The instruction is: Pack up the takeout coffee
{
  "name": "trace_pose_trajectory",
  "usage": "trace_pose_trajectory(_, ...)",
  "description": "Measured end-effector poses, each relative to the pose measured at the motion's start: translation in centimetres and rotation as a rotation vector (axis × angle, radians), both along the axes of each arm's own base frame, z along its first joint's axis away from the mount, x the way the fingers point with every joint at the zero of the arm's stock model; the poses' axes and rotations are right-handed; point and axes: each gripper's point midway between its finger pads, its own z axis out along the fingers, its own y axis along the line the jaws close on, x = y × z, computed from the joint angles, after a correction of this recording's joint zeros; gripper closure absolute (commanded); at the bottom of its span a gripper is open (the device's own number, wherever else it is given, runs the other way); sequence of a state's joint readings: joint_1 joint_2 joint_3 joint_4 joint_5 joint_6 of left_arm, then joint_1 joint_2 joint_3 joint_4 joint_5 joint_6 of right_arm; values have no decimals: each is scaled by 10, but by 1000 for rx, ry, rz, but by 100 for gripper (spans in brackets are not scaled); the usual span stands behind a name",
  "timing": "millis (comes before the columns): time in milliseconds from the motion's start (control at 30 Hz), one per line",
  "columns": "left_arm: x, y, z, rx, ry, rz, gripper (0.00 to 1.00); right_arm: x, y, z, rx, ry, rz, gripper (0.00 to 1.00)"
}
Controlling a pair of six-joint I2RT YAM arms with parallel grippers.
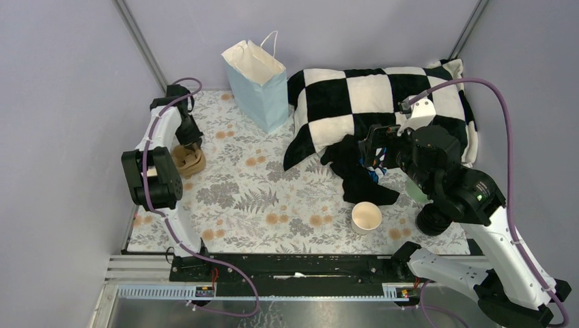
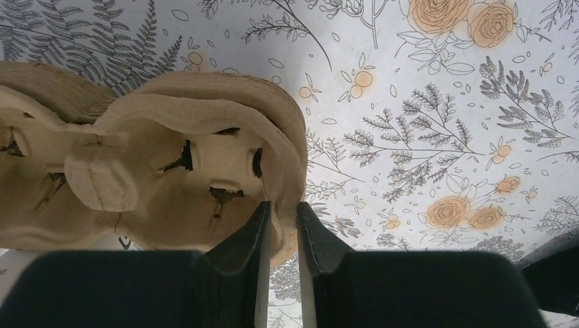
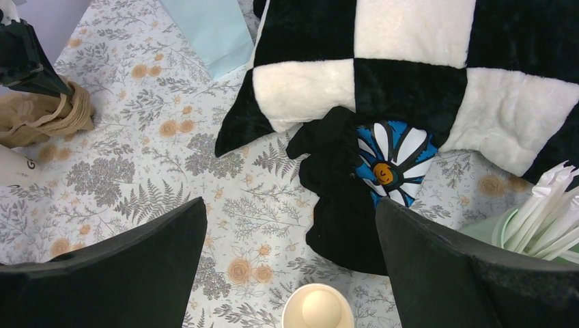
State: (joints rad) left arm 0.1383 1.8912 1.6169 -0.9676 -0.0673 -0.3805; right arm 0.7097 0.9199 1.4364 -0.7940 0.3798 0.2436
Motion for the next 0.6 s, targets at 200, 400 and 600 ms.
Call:
trace_pose_trajectory(200, -7, 2, 12, 24, 6, -7, 100, 0, 2, 1, 5, -1, 7, 0)
trace_pose_trajectory(400, -11, 6, 35, 52, -16, 1, 100, 1, 4, 3, 16, -10, 15, 0)
trace_pose_trajectory(600, -1, 6, 88, 65, -152, 29, 100, 2, 11, 1, 17, 4, 39, 0)
